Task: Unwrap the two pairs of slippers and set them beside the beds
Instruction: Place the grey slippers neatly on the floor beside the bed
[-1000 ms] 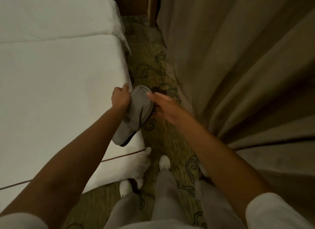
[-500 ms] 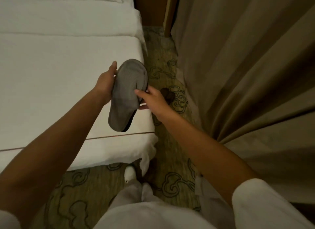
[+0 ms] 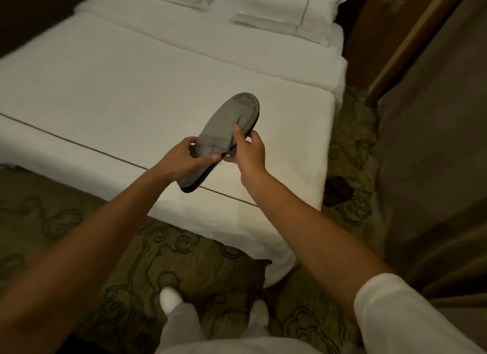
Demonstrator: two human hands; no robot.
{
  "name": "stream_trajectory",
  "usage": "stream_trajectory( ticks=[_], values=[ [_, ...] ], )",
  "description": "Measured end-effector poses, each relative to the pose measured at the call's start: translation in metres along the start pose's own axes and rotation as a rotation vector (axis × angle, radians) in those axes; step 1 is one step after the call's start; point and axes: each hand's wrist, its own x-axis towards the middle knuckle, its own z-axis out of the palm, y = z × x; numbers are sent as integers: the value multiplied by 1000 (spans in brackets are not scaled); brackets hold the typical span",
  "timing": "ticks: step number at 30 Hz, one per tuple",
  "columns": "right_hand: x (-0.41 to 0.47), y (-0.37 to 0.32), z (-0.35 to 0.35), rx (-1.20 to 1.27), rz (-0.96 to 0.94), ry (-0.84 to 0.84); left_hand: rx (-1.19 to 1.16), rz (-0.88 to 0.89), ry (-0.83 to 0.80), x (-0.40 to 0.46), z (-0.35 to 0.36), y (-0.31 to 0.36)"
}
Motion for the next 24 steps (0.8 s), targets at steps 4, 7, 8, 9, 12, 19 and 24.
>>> stream_trajectory(
  ticks=[4, 7, 8, 9, 12, 19, 24],
  values=[
    [-5, -5, 125, 29, 42, -112, -5, -29, 116, -12, -97, -65],
    [-19, -8, 223, 71, 29, -243, -189, -91, 171, -27, -184, -117],
    [-24, -8, 254, 79, 18, -295, -278, -89, 189, -33, -212, -134],
    [-28, -7, 283, 62, 4, -345, -367, -87, 212, -39, -238, -149],
    [-41, 0, 367, -112, 9, -568, -533, -73, 278, -53, -299, -186],
    [-29, 23, 520, -118, 222, -987, -749, -117, 294, -49, -393, -258],
    [8, 34, 627, -105, 187, -957, -714, -186, 386, -15, -469, -313]
  ],
)
